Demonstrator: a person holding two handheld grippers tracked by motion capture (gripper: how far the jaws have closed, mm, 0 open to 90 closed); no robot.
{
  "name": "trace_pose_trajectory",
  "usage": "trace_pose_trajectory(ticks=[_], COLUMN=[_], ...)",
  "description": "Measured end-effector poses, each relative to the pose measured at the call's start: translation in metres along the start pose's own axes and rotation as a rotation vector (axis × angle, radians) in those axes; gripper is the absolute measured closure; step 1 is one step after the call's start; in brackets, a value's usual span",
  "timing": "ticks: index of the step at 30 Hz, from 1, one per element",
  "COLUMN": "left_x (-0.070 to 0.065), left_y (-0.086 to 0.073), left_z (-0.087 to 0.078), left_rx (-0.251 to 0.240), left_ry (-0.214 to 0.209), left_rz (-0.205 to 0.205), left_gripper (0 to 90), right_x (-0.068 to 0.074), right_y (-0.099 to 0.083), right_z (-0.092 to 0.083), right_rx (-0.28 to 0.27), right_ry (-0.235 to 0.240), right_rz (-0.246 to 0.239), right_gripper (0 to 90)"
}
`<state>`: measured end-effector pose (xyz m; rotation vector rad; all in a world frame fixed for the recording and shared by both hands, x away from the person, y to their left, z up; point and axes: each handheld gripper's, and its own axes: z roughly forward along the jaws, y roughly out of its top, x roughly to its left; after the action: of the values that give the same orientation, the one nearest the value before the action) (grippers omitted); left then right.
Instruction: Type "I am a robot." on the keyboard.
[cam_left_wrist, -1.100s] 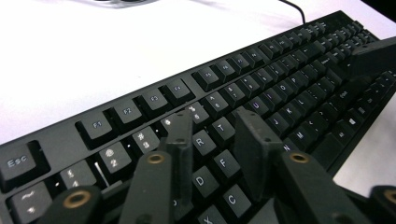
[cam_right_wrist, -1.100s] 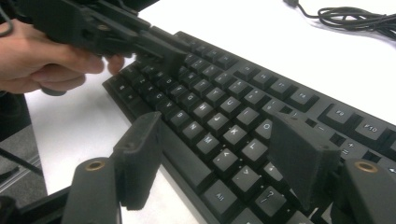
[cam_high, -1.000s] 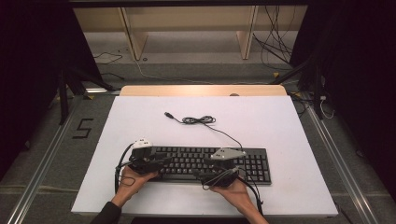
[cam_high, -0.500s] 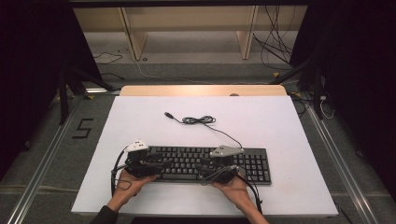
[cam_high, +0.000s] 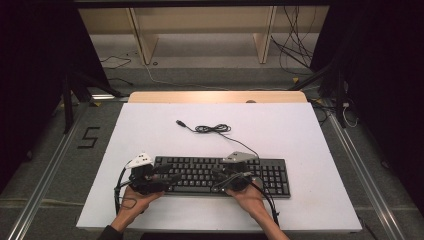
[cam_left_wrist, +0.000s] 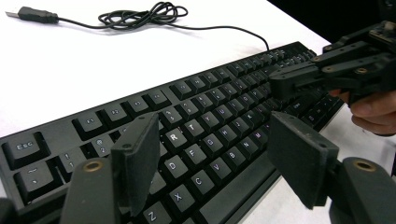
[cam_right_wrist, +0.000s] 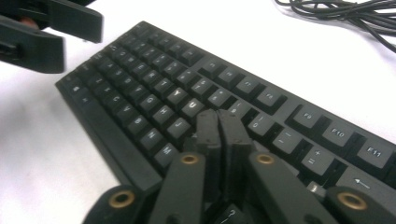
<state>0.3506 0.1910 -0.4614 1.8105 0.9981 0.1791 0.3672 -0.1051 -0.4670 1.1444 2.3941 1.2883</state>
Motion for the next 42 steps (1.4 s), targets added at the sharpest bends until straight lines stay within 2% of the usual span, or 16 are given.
trace_pose_trajectory(ticks=[8, 17, 31, 37, 42], left_x=[-0.003, -0.006, -0.006, -0.006, -0.006], left_y=[-0.003, -0.007, -0.010, -0.011, -0.012], left_z=[-0.004, -0.008, -0.014, -0.016, -0.018], left_rx=[-0.005, -0.007, -0.014, -0.017, -0.023], left_ry=[-0.003, -0.005, -0.012, -0.009, -0.005], left_rz=[0.009, 0.031, 0.028, 0.024, 0.025], left_gripper=[33.5, 32.1, 31.4, 31.4, 31.4], right_x=[-0.006, -0.006, -0.004, -0.001, -0.002], right_y=[0.003, 0.005, 0.005, 0.003, 0.003], right_z=[0.007, 0.018, 0.025, 0.027, 0.027], right_rx=[0.016, 0.040, 0.062, 0.070, 0.068], right_ry=[-0.025, -0.037, -0.050, -0.067, -0.065], right_rz=[0.011, 0.016, 0.016, -0.013, -0.002], right_gripper=[90.0, 90.0, 90.0, 90.0, 90.0])
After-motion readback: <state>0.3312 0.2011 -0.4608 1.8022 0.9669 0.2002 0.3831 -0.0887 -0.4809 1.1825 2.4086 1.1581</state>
